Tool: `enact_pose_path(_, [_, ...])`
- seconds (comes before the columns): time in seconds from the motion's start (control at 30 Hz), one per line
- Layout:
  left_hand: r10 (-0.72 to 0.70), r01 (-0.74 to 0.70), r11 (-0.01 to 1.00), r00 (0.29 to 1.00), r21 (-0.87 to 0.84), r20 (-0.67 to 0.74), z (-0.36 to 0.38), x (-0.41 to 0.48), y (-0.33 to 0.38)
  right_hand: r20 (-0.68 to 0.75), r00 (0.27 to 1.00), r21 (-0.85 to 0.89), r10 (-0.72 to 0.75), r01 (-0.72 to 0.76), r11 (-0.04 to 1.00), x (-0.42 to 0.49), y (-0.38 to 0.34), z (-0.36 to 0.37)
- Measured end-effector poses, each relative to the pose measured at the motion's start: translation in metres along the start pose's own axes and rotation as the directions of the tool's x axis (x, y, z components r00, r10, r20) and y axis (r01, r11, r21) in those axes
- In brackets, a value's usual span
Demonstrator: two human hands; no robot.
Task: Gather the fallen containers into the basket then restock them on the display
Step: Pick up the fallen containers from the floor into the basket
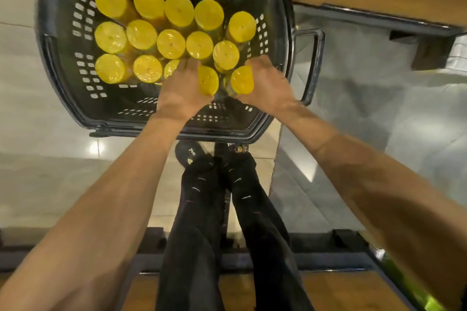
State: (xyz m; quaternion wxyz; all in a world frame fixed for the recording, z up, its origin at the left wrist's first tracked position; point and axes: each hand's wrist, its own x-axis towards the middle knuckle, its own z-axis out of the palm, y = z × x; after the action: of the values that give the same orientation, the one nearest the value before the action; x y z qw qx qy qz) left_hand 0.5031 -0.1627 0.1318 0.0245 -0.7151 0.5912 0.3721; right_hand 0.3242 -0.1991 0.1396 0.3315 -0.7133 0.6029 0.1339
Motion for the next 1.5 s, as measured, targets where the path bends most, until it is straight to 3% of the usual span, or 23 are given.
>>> enact_pose_path(0.2, [0.047,-0.045,0.998,0.998,0.048,-0.035,0.038,0.034,-0.020,-0.011,1.000,-0.088,0.002,-0.003,0.996,0.036,0.009,0.035])
enact_pose_path(0.43, [0.108,-0.104,0.992,0.992,0.070,-0.064,0.060,0.065,-0.033,-0.050,0.998,-0.076,0.038,-0.042,0.996,0.053,0.010,0.068])
enact_pose_path(0.67, [0.185,-0.148,0.944,0.978,0.297,-0.101,0.074,0.064,-0.043,-0.077,0.994,-0.008,0.073,-0.074,0.997,0.058,0.008,0.085])
enact_pose_path(0.87, [0.184,-0.144,0.934,0.979,0.328,-0.093,0.075,0.060,-0.040,-0.087,0.989,-0.013,0.119,-0.121,0.993,0.054,0.010,0.079])
enact_pose_path(1.17, [0.125,-0.125,0.950,0.992,0.286,0.020,0.021,0.027,-0.032,-0.074,0.991,-0.027,0.109,-0.111,0.993,0.041,-0.002,0.057])
enact_pose_path(1.5, [-0.019,0.019,0.928,1.000,0.373,-0.004,-0.085,-0.048,-0.013,-0.014,0.995,-0.344,-0.103,0.092,0.935,-0.014,-0.034,-0.052])
